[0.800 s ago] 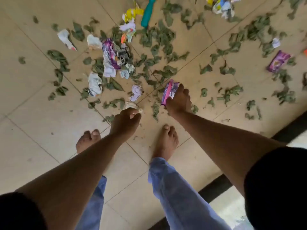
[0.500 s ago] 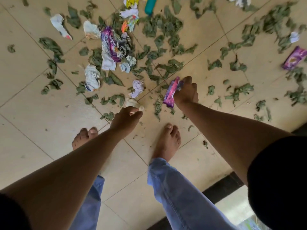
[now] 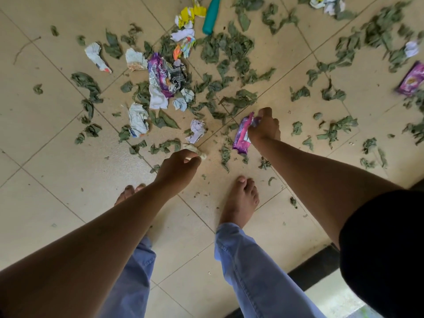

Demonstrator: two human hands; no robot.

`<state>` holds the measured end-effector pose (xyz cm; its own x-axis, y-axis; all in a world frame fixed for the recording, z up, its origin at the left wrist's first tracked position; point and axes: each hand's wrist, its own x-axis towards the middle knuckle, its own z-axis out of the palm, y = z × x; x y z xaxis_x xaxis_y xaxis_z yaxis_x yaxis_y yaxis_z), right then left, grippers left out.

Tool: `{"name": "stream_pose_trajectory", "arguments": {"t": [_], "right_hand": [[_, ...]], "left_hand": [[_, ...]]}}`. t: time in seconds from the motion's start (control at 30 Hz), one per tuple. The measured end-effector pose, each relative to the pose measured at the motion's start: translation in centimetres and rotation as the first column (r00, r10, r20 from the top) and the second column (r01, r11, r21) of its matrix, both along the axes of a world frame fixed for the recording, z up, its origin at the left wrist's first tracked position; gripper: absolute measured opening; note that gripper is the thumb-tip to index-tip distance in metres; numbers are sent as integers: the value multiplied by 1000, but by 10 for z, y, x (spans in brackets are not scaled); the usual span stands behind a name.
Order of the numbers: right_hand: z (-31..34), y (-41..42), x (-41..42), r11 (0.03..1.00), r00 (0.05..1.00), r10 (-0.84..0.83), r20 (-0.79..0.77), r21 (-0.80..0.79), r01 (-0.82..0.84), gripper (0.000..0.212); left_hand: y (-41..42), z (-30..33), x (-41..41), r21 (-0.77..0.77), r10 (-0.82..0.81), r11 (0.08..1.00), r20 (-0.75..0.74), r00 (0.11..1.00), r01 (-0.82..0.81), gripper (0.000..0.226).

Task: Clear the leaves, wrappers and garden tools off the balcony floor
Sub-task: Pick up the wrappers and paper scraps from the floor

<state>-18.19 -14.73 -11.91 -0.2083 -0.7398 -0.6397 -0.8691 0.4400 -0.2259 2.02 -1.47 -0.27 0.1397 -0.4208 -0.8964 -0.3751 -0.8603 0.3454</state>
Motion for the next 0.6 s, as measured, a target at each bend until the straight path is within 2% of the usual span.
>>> {"name": "stream_pose_trajectory", "arguments": {"t": [0.2,0.4,0.5,0.6], "right_hand": [[12,15,-5,995,997,-75,15,-66,76,20],[66,35,12,983,951,-166,262,-27,179,18],[95,47,37,983,908,-171,383,5,183,23],[118,62,66,987,896,-147,420,6,160,24]], "left_hand": [[0,3,-3,42,50,998,-26,998,-49,36],[-22,17,-4,37,97,995,-105,990,-94,40],[-33,29,-4,27,210,978,-159,965,-208,43],[-37,41,-1,82,420,908,-212,883,-412,41]]}}
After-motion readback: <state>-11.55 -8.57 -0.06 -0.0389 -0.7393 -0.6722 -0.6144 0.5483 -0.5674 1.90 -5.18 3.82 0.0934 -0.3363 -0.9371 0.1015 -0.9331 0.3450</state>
